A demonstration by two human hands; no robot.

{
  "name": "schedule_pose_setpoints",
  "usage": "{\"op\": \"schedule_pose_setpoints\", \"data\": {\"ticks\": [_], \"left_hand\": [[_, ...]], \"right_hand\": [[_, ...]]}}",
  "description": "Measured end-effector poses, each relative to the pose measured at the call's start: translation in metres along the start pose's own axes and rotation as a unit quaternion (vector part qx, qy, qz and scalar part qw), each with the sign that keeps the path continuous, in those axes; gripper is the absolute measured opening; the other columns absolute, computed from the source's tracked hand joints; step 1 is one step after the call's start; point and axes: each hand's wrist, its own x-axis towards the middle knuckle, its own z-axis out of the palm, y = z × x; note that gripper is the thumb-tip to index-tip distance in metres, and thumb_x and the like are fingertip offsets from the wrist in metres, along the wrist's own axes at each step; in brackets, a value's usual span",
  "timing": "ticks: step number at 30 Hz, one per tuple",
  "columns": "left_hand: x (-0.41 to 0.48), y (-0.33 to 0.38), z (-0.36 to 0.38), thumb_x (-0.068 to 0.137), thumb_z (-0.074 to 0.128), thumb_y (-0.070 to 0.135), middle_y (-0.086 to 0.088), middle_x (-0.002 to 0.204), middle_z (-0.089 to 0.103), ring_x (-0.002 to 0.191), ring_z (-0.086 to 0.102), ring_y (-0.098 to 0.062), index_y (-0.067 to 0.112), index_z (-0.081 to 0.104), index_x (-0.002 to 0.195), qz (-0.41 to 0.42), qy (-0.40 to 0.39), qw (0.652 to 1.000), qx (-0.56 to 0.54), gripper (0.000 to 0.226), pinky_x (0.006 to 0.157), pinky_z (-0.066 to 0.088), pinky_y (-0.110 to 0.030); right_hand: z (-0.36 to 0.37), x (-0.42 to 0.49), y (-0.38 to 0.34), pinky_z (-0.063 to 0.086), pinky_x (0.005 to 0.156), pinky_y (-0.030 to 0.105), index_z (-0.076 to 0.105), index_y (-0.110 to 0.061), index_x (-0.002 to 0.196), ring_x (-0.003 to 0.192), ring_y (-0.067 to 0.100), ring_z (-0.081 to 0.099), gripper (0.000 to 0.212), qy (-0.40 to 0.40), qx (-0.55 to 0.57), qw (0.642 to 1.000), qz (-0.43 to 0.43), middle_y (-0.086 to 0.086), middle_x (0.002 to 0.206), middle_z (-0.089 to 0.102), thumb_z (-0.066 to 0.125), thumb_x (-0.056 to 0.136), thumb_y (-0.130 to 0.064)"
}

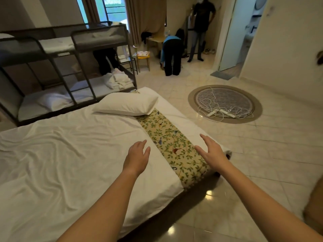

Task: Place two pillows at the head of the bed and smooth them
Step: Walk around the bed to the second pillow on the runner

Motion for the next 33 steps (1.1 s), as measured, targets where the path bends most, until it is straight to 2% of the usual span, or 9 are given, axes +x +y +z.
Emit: {"op": "schedule_pose_setpoints", "data": {"ticks": [6,10,16,26,33], "left_hand": [[0.028,0.077,0.05,0.103,0.04,0.047,0.005,0.148,0.048,0.139,0.04,-0.017,0.025,0.046,0.147,0.045,-0.027,0.999,0.008,0.049,0.11,0.039,-0.036],[0.06,0.116,0.083,0.102,0.038,0.05,0.003,0.153,0.044,0.143,0.036,-0.017,0.027,0.043,0.15,0.071,-0.06,0.996,0.003,0.053,0.115,0.038,-0.04],[0.121,0.18,0.137,0.104,0.038,0.047,0.0,0.155,0.041,0.145,0.033,-0.02,0.025,0.041,0.152,0.112,-0.088,0.99,0.009,0.052,0.117,0.034,-0.041],[0.27,0.284,0.234,0.104,0.038,0.046,0.002,0.154,0.042,0.143,0.035,-0.019,0.024,0.038,0.153,0.158,-0.132,0.978,-0.002,0.054,0.116,0.035,-0.039],[0.36,0.359,0.304,0.104,0.04,0.043,0.001,0.152,0.044,0.143,0.036,-0.018,0.023,0.04,0.153,0.2,-0.158,0.967,-0.002,0.053,0.116,0.034,-0.038]], "right_hand": [[-0.053,0.004,0.058,0.025,0.12,0.045,0.028,-0.03,0.157,0.15,0.019,0.026,0.074,0.04,0.01,0.999,0.027,-0.003,0.163,0.033,0.047,0.094,-0.065],[-0.078,0.015,0.096,0.028,0.119,0.049,0.026,-0.036,0.156,0.15,0.019,0.026,0.079,0.061,0.025,0.996,0.063,-0.005,0.163,0.032,0.041,0.088,-0.074],[-0.115,0.043,0.149,0.025,0.12,0.044,0.026,-0.035,0.157,0.151,0.017,0.023,0.074,0.086,0.027,0.99,0.105,-0.008,0.163,0.029,0.045,0.092,-0.066],[-0.197,0.148,0.25,0.027,0.119,0.047,0.024,-0.039,0.156,0.151,0.018,0.024,0.08,0.124,0.023,0.978,0.168,-0.006,0.164,0.029,0.04,0.087,-0.076],[-0.247,0.217,0.317,0.024,0.12,0.045,0.026,-0.034,0.157,0.151,0.021,0.023,0.073,0.162,0.024,0.965,0.203,-0.004,0.164,0.028,0.046,0.094,-0.064]]}}
